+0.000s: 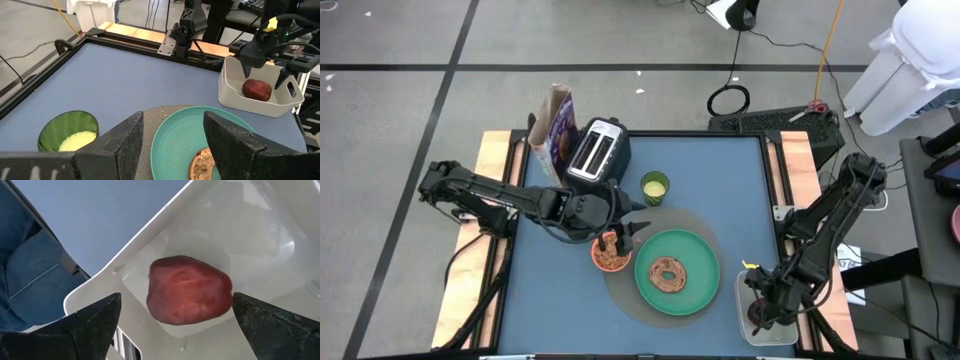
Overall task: Arrange a breakfast setting
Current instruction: Put the apple on the gray table mat
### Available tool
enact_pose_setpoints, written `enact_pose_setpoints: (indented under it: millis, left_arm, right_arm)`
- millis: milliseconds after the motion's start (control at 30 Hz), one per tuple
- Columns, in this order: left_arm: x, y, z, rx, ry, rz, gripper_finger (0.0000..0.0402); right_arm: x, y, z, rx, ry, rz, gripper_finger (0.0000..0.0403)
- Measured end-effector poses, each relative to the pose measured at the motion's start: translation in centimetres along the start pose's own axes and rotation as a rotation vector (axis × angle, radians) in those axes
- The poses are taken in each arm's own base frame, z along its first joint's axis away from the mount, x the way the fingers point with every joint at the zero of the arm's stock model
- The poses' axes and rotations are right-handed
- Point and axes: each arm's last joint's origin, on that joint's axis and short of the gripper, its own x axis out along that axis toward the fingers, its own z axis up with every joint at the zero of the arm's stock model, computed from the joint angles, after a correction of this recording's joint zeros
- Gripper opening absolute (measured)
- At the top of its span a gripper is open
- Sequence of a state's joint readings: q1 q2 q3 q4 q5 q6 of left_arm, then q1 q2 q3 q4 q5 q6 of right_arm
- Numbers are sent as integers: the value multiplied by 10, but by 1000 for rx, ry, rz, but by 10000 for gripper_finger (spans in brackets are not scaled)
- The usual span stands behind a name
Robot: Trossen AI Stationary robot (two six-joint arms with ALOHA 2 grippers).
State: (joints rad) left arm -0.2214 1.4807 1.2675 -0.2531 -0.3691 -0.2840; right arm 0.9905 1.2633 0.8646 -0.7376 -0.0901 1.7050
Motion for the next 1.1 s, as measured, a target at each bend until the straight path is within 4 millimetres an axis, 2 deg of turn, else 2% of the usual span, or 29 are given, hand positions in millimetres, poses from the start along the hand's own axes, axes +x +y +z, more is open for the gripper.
enact_pose_setpoints:
  millis: [167,667,1100]
  left_arm:
    - [0,0,0,0,0,0,214]
    - [0,0,-1,-5,6,1,214]
    - [0,0,-1,-7,5,2,214]
  right_arm:
    - [6,0,-2,1,68,-36,375]
    - [22,4,-4,-6,62,-79,375]
    - [22,13,-5,-194,72,22,375]
